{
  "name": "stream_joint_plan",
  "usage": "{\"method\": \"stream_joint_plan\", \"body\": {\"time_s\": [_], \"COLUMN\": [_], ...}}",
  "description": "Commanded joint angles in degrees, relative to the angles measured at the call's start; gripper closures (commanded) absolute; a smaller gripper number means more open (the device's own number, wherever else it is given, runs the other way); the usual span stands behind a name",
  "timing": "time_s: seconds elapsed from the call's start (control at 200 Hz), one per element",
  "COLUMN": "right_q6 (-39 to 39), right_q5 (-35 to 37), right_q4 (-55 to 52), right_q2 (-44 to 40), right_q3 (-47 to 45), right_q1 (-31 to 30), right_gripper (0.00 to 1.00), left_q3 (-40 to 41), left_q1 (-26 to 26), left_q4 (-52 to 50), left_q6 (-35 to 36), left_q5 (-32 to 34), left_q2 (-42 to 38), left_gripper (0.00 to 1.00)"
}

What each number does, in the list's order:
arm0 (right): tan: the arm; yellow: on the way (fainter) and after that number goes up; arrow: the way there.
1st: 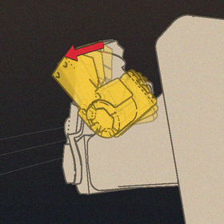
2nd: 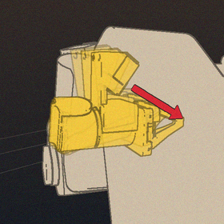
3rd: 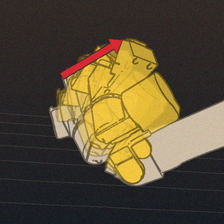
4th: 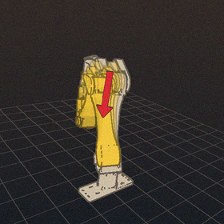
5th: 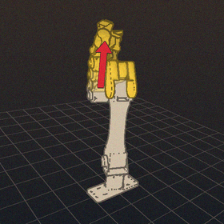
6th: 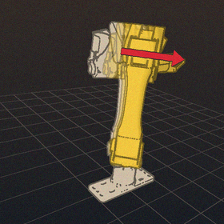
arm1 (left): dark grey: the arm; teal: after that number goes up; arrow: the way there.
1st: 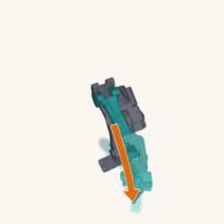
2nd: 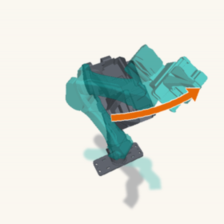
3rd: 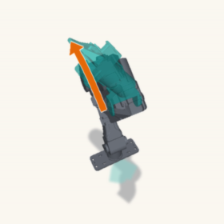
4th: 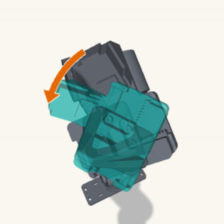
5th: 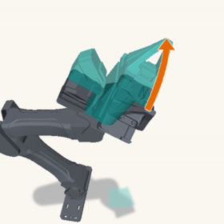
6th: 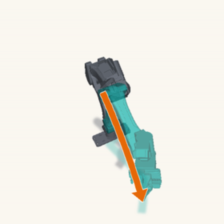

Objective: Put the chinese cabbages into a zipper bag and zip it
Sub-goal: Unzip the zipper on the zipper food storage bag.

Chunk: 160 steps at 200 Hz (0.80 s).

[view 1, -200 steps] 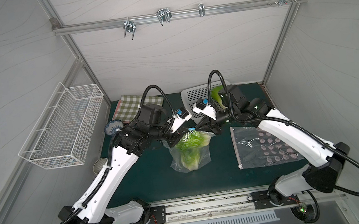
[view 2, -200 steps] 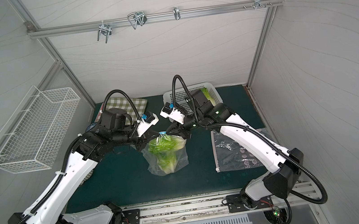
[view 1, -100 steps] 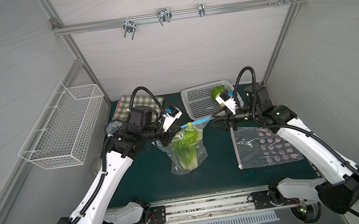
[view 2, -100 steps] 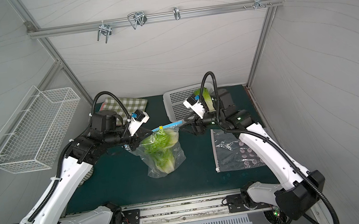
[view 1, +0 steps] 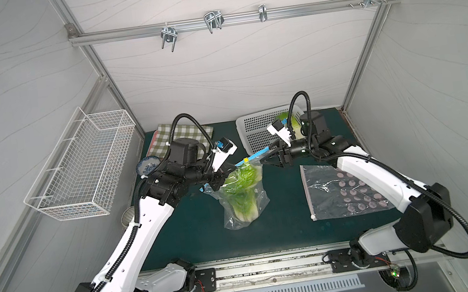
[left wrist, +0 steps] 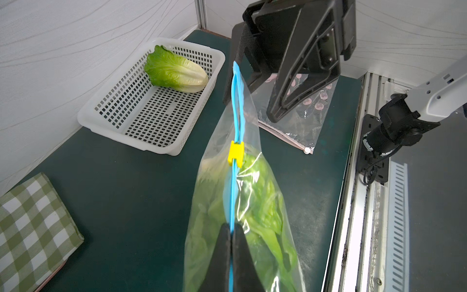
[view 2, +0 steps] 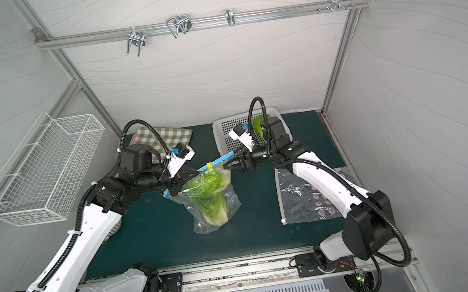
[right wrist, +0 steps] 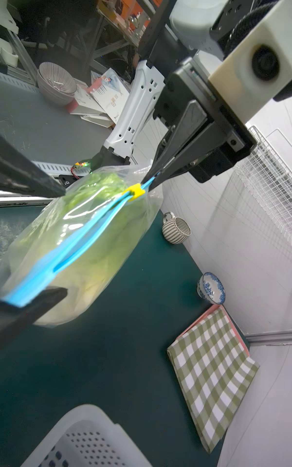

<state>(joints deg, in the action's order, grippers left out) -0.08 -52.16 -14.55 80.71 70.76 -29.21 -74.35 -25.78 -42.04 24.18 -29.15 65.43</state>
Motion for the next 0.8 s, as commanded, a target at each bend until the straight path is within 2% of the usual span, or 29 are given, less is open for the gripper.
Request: {"method": "stream_joint_plan", "body": {"time_s": [0.0, 0.075, 0.165, 0.28, 0.415, 0.435, 0.52, 0.565, 0.635, 0.795], "right_q6": [1.72, 2.12, 2.06, 0.97, 0.07, 0.14, 0.89, 1.33, 1.82, 2.54], "right_q5": [-2.25, -2.18, -3.52, -3.74, -3.65, -3.61, -3.05, -2.86, -2.36, -2.15], "right_q4": [2.78, 2.69, 2.0, 3.13, 3.84, 3.53, 1.75, 1.06, 0.3, -0.81], "right_q2": [-1.0, -0.6, 0.3, 0.13, -0.92, -1.03, -1.41, -1.35, -1.39, -0.65], "right_q3": [0.54, 1.01, 2.07, 2.1, 1.91, 1.99, 3.02, 3.46, 4.26, 5.96], "right_q1": [-0.09, -0.06, -0.01, -0.09, -0.07, -0.14, -0.31, -0.61, -1.25, -2.2], "right_gripper": [0.44, 0.47, 0.59, 0.8, 0.95, 0.95, 0.98, 0.98, 0.99, 0.99], "left_q3": [-0.79, -0.84, -0.89, -0.91, -2.49, -3.07, -6.07, -7.96, -9.77, -12.17], "left_q1": [0.29, 0.38, 0.47, 0.73, 0.91, 0.91, 0.92, 0.91, 0.54, -0.32], "left_q4": [2.67, 2.61, 2.77, 2.78, 1.71, 1.27, -1.74, -3.03, -2.81, -3.54], "left_q6": [0.4, 0.26, 0.18, -0.08, -1.3, -1.63, -2.28, -2.32, -4.18, -3.03], "left_q5": [-1.14, -1.4, -1.35, -1.26, -1.25, -1.18, -3.49, -5.61, -8.16, -7.78], "left_q2": [-0.21, -0.13, -0.1, -0.23, -0.06, 0.0, 0.82, 1.98, 4.2, 8.24], "left_gripper": [1.0, 1.0, 1.0, 1.0, 1.0, 0.98, 0.73, 0.66, 0.61, 0.59]}}
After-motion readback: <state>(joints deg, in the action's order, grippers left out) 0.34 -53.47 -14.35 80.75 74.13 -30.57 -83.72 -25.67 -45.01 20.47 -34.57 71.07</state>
